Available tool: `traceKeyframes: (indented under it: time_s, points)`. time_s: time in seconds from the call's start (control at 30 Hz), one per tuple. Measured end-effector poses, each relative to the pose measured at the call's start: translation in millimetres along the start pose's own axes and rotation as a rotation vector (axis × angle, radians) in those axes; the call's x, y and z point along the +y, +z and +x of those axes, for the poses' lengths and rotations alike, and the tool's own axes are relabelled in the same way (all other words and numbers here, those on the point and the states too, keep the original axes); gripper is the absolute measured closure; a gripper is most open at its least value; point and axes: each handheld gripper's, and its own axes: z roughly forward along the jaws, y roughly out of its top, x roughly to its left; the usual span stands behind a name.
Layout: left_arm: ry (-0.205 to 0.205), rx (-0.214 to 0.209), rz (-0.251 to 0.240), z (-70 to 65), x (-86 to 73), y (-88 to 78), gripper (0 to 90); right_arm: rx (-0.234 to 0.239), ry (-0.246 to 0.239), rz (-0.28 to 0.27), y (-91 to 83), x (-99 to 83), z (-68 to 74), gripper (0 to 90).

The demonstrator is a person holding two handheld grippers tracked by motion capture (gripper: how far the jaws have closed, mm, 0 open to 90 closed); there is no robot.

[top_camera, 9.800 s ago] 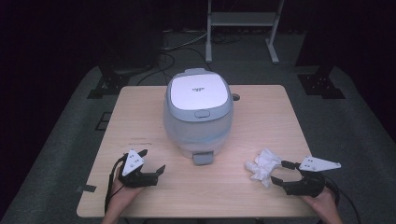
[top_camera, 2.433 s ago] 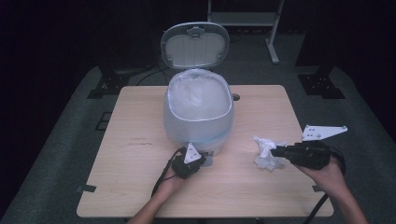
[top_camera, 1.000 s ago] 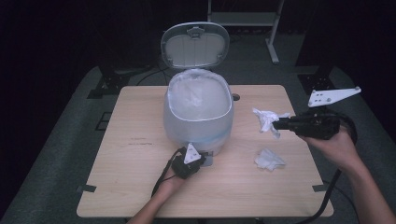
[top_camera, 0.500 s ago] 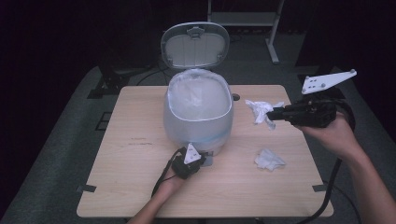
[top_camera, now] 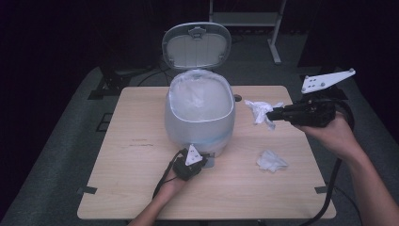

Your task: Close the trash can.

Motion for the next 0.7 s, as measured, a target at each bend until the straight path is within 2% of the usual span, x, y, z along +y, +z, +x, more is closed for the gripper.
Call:
traceKeyframes:
  time_s: [0.47, 0.7]
  points:
    - [-0.011, -0.005, -0.004, -1.4, -0.7, -0.6, 86.7, 0.017, -0.021, 0.008, 9.9, 25.2, 2.3, 85.3]
    - [-0.004, -0.003, 0.001, -2.0, -0.5, -1.2, 86.7, 0.028, -0.037, 0.011, 16.0, 36.9, 4.2, 85.3]
